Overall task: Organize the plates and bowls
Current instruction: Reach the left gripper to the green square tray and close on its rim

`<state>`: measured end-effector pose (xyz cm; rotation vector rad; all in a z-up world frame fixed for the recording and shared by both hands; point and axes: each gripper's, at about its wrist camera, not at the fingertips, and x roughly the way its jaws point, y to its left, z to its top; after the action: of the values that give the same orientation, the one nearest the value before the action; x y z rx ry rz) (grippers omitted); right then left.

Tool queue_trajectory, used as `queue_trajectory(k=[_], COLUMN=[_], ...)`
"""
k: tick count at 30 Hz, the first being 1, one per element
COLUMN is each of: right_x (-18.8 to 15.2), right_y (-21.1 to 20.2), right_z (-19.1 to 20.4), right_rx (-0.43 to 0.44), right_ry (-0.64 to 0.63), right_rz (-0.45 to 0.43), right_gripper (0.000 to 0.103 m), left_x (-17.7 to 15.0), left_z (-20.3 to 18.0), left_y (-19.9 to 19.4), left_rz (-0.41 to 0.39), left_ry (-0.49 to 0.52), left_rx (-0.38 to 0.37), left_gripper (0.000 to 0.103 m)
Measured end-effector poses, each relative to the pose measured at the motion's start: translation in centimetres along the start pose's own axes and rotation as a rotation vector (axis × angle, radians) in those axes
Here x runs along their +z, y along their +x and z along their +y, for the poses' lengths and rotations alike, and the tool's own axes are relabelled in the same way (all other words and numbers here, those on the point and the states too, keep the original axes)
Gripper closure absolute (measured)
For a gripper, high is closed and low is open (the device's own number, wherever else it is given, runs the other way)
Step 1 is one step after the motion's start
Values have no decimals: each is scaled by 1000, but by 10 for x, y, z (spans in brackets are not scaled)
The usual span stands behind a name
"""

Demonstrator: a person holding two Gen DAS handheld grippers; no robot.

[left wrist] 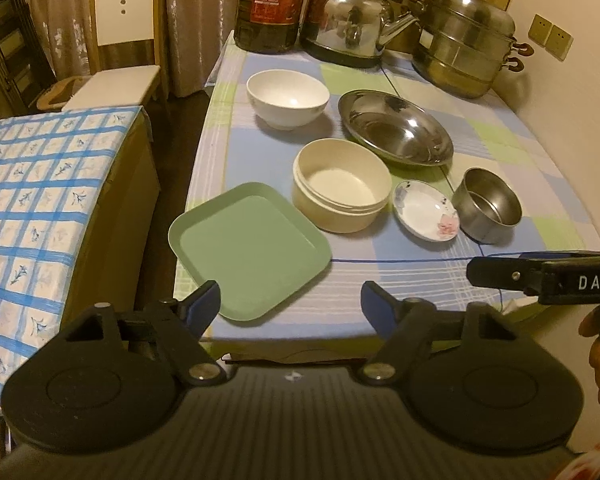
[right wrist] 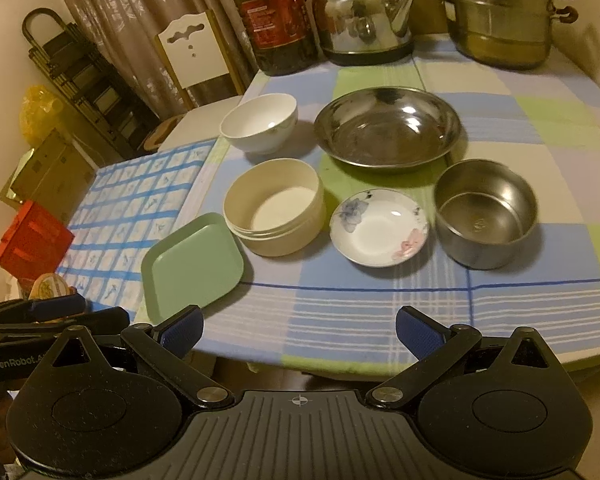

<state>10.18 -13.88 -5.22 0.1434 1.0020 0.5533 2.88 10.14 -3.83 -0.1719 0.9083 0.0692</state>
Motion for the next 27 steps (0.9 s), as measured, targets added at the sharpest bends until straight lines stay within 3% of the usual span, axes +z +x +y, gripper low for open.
queue_trajectory(k=[3, 14, 21, 27], right_x=[2, 6, 7, 7], right_y=[14, 56, 82, 103], right_z=[4, 21, 31, 41], right_rx=[24, 65, 94, 87], right_ry=[4, 15, 26, 22], right_rz=[28, 65, 67, 47], right_gripper=[15, 26, 44, 55], left_x=[2, 11, 14, 17], left_z=[11, 46, 66, 79], left_y=[10, 41, 60, 77], left_rz=[5, 18, 32, 43], left_ry=[3, 10, 14, 8], left_rx=[2, 0, 7, 0], left_gripper=[34, 45, 56, 59])
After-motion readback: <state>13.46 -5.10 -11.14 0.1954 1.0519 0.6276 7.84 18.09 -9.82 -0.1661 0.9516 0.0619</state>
